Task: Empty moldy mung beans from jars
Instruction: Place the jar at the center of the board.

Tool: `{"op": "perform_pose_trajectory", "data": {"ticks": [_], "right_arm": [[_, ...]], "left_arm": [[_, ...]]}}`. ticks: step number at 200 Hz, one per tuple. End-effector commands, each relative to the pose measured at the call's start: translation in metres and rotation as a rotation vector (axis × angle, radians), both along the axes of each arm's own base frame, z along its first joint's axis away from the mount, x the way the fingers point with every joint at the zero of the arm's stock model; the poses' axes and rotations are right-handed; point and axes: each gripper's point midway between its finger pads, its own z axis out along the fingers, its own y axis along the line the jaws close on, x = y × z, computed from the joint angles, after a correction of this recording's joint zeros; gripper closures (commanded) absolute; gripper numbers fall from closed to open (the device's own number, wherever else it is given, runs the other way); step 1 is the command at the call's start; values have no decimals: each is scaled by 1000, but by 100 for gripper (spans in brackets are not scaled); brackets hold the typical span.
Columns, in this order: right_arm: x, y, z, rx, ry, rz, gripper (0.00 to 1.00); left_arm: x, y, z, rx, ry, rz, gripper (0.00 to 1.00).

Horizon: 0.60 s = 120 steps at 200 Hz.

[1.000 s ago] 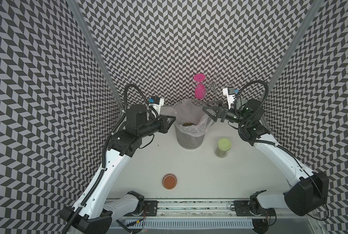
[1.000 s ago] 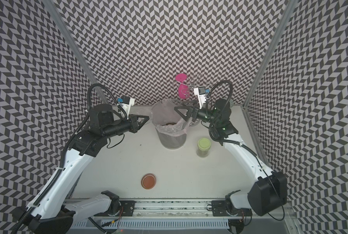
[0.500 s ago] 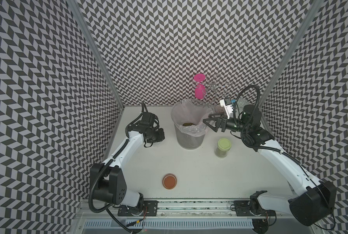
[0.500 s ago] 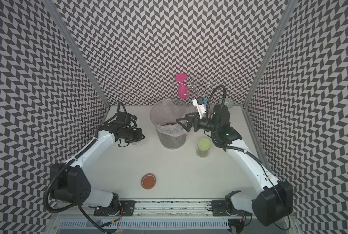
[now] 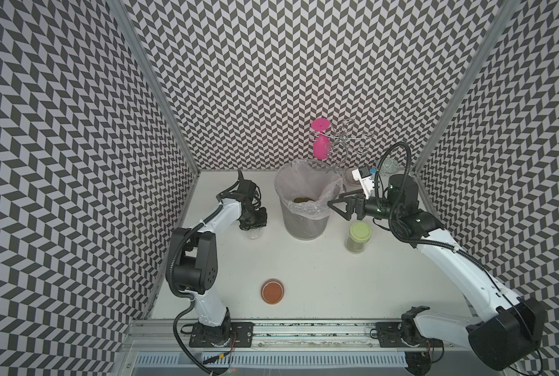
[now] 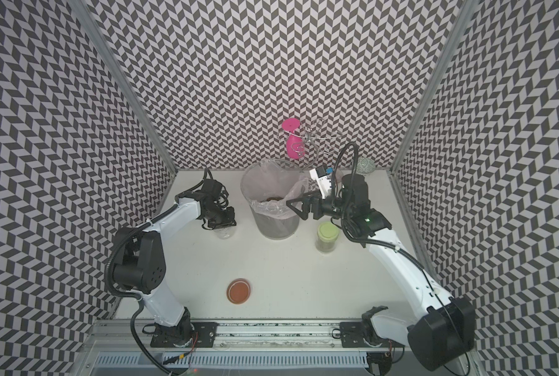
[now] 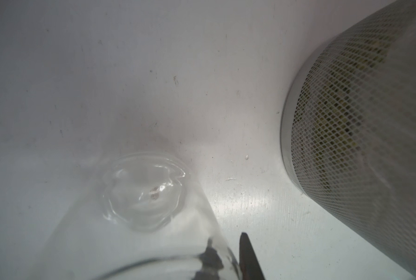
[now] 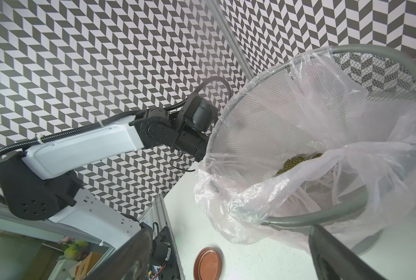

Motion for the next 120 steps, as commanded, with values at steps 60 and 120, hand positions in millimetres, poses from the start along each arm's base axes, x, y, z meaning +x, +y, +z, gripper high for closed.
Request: {"op": "perform_pose_trajectory", "data": {"ticks": [60,120], "right_arm": [[4,-5,6,-23,-47,-32,1],[17,-20,8,-77,-28,-140,1]], "left_arm": [[75,-26,7,-80,-79,-62,99],[112,-35,31,-64,-145,-85,0]]}}
